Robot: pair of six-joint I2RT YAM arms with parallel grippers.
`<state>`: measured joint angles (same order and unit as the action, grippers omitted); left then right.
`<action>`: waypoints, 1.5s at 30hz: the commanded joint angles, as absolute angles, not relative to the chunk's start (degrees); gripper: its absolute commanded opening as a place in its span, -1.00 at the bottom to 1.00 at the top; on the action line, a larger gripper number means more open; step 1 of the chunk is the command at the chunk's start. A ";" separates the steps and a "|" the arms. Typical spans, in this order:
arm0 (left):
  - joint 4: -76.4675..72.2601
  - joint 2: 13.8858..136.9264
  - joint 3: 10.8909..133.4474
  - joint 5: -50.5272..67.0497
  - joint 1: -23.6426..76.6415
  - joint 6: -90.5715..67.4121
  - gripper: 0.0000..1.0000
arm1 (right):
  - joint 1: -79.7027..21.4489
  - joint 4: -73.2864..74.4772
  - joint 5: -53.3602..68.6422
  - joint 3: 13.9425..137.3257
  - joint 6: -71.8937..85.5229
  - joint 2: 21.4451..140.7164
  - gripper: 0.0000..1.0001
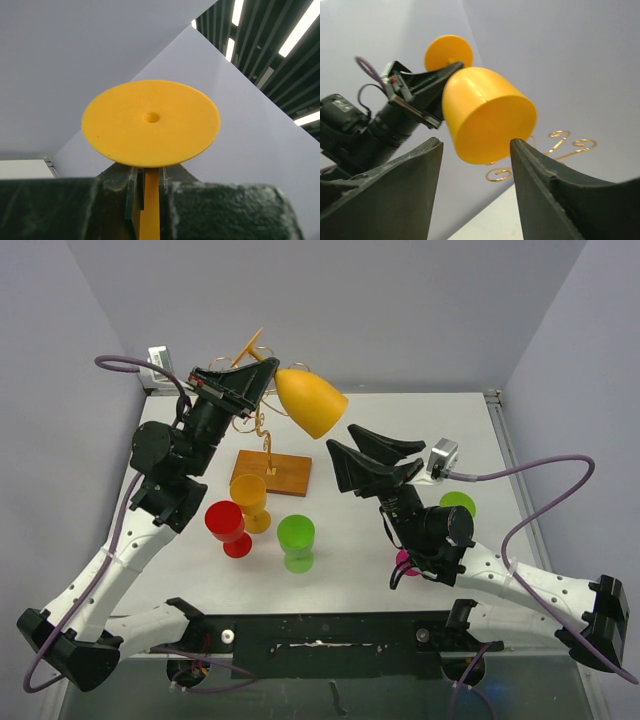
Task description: Place the wine glass upside down on the wine glass rack
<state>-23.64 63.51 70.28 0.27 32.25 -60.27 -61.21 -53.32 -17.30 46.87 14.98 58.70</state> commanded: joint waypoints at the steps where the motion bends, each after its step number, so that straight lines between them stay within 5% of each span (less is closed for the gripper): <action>1: -23.89 62.65 74.06 1.18 31.92 -52.77 -1.00 | -61.43 -56.72 -26.83 44.80 11.55 56.14 0.21; 8: -15.33 63.47 78.01 4.15 31.84 -40.06 -1.00 | -61.17 -50.38 -31.61 45.53 11.64 52.70 0.41; 22: 9.09 62.49 89.33 2.43 30.92 -13.77 -1.00 | -60.40 -39.80 -28.76 49.93 16.05 51.07 0.48; 34: -1.52 63.28 82.10 19.79 31.06 -10.02 -1.00 | -59.56 -10.59 -20.36 82.80 30.74 65.10 0.43; 45: -9.81 62.70 76.09 29.36 31.28 -7.97 -1.00 | -51.77 -2.62 -13.68 89.59 45.39 71.70 0.21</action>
